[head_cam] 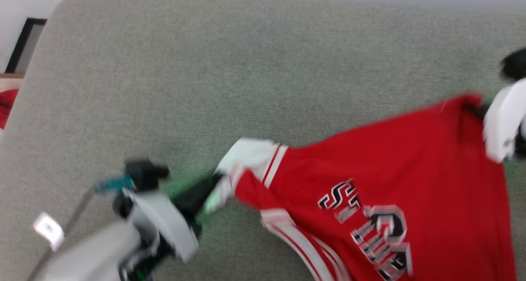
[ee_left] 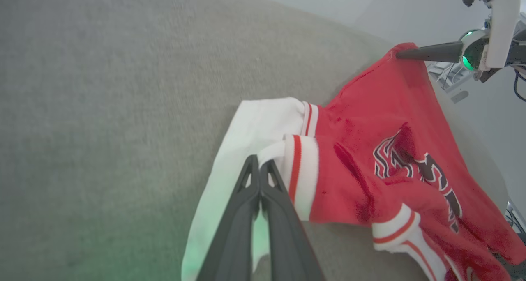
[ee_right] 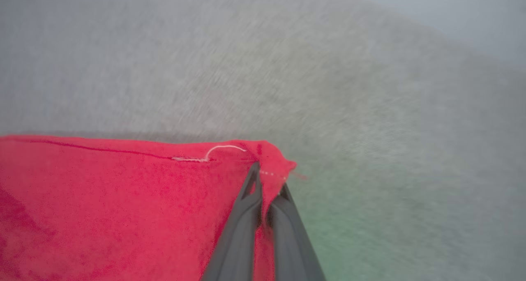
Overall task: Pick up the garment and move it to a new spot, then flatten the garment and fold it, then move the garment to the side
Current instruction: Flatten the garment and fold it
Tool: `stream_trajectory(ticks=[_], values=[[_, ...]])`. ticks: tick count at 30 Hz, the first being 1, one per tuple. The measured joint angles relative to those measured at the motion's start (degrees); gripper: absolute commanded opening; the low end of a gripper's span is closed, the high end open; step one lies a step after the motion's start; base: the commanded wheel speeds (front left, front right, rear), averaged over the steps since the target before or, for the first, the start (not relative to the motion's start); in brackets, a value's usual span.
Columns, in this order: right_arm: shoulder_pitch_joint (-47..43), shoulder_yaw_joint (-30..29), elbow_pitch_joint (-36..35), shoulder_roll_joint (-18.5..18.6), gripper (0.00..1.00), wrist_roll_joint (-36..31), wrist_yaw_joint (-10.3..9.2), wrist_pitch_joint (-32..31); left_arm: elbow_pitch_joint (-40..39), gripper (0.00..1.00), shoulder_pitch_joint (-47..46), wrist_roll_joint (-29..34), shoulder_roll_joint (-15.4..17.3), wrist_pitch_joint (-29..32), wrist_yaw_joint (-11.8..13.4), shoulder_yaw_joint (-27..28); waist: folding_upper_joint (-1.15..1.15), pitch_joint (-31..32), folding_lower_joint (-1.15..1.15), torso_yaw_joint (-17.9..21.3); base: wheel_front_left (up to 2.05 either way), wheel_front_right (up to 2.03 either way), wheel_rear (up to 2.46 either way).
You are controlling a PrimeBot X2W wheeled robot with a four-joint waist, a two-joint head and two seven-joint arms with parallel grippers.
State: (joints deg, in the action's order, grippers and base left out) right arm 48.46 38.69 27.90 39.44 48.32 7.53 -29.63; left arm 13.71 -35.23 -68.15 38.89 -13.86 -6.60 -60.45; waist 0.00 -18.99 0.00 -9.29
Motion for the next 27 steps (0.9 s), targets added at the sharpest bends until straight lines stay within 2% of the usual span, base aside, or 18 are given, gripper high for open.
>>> stream_trajectory(ticks=[4, 8, 11, 14, 17, 20, 23, 27], values=[[5.5, -4.5, 5.3, -1.2, 0.00, -1.6, 0.00, 6.5, -0.2, 0.00, -7.0, -4.2, -0.1, 2.4, -0.5, 3.0, 0.00, 0.4, 0.00, 0.9, 0.00, 0.00, 0.00], [13.7, -9.7, 11.0, -2.7, 0.00, -4.6, 0.00, 11.5, 0.9, 0.00, -18.5, -9.3, -1.2, 6.5, -0.7, 6.8, 0.00, -0.5, 0.00, 1.6, 0.00, 0.00, 0.00], [22.1, -14.2, 15.0, -4.1, 0.00, -7.6, 0.00, 15.8, 5.8, 0.00, -28.7, -13.3, -3.3, 8.5, -0.7, 11.2, 0.00, -2.0, 0.00, 2.1, 0.00, 0.00, 0.00], [30.3, -17.1, 18.8, -5.9, 0.00, -11.7, 0.00, 20.2, 12.8, 0.00, -39.7, -13.1, -5.6, 10.1, -0.7, 13.4, 0.00, -3.9, 0.00, 2.8, 0.00, 0.00, 0.00], [37.6, -19.8, 23.1, -8.0, 0.00, -15.6, 0.00, 24.7, 19.9, 0.00, -49.7, -14.6, -8.8, 9.6, -0.8, 17.0, 0.00, -5.6, 0.00, 3.6, 0.00, 0.00, 0.00], [43.7, -22.1, 26.8, -10.3, 0.00, -19.0, 0.02, 29.3, 25.3, 0.00, -57.8, -14.4, -9.9, 7.1, -0.9, 19.4, 0.00, -6.9, 0.00, 5.0, 0.00, 0.00, 0.00], [47.4, -23.7, 30.3, -11.8, 0.00, -21.5, 0.02, 32.8, 26.1, 0.00, -61.6, -14.5, -10.7, 5.7, -0.9, 20.0, 0.00, -7.7, 0.00, 6.4, 0.00, 0.00, 0.00], [47.0, -23.9, 34.0, -13.0, 0.00, -22.4, 0.01, 34.6, 24.7, 0.00, -59.4, -15.7, -11.1, 6.0, -0.9, 18.4, 0.00, -8.3, 0.00, 7.4, 0.00, 0.00, 0.00]])
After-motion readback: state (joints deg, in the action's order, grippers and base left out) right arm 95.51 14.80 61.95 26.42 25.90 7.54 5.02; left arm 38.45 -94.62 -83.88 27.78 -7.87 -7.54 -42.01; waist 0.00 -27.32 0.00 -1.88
